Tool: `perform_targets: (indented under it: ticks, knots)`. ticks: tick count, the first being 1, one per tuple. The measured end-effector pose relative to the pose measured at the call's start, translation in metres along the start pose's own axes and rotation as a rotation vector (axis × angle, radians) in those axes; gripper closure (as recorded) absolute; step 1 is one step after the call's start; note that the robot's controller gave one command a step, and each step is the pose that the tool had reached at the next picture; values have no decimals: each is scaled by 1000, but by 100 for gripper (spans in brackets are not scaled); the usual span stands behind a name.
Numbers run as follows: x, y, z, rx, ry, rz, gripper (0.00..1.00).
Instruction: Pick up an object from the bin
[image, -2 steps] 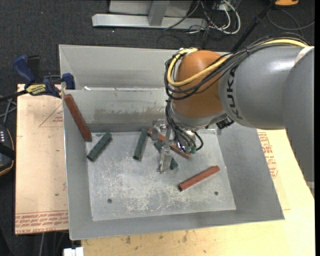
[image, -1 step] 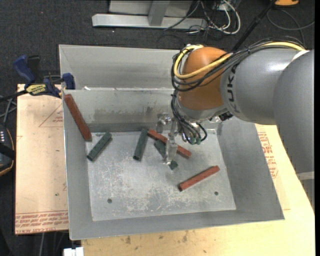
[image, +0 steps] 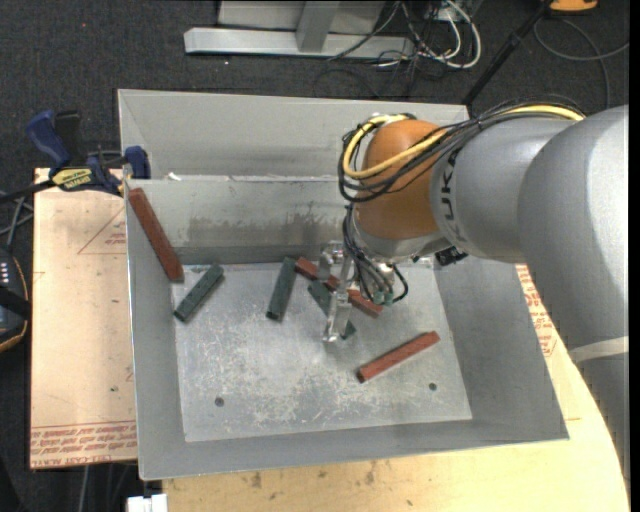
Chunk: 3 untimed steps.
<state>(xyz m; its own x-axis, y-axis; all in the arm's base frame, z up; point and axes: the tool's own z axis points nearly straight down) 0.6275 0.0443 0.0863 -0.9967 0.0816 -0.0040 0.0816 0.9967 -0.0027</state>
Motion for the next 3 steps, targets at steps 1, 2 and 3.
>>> perform_targets:
  ticks: [1, 2, 3]
  knots:
    - [6, 7, 3, -6, 6, 23, 0]
    - [-14, -20, 10, -5, -1, -17, 0]
    - [-10, -31, 10, -5, -1, 104, 100]
